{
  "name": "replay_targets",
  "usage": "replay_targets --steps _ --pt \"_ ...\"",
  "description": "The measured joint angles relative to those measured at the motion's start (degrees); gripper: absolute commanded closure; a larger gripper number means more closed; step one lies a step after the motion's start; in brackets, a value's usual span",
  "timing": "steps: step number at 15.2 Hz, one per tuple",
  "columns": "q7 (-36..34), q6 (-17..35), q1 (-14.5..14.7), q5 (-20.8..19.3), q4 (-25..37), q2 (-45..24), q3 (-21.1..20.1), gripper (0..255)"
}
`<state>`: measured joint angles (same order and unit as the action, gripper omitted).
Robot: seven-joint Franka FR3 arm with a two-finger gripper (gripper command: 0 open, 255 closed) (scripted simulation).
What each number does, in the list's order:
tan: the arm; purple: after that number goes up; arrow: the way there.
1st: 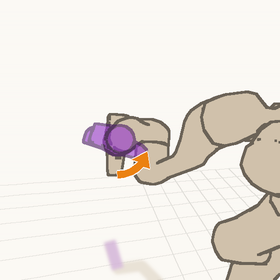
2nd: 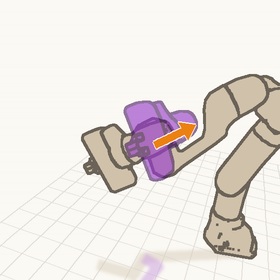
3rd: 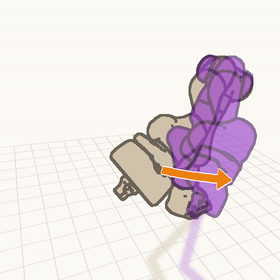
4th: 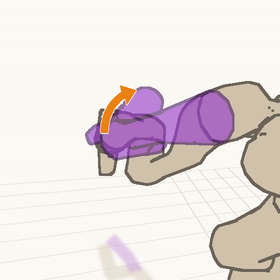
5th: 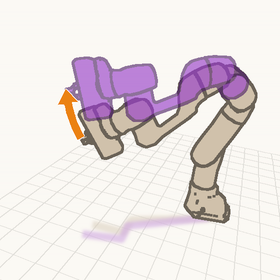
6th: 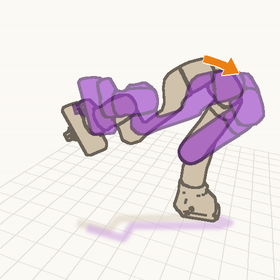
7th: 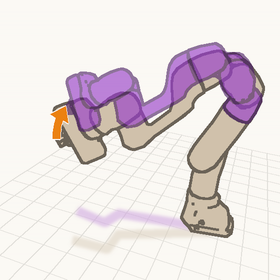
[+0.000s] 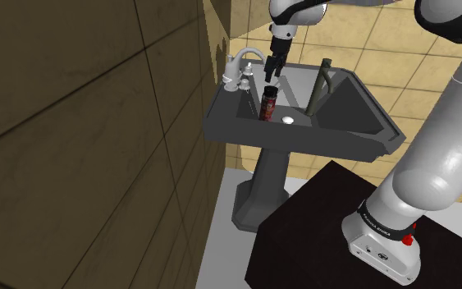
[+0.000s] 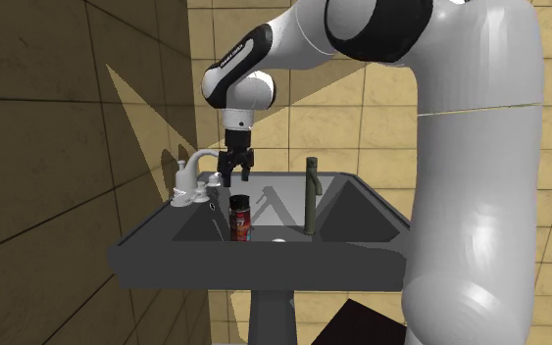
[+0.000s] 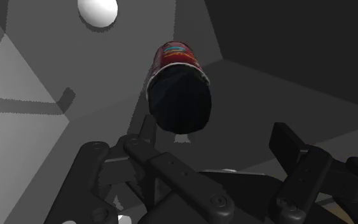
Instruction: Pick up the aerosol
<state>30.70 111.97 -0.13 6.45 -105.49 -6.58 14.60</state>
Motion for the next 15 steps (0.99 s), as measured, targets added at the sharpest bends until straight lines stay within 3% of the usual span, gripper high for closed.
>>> replay_targets --steps 3,11,12,15 --pt "2.40 -0.67 -0.94 1.82 6.23 -6.76 0.02 0" --pt "3.71 4.09 -1.25 3.07 4.77 -10.45 -0.35 0" --pt "3.81 4.38 -1.28 3.11 4.55 -10.55 -0.35 255" --pt "3.90 4.67 -1.30 3.17 4.41 -10.52 -0.35 255"
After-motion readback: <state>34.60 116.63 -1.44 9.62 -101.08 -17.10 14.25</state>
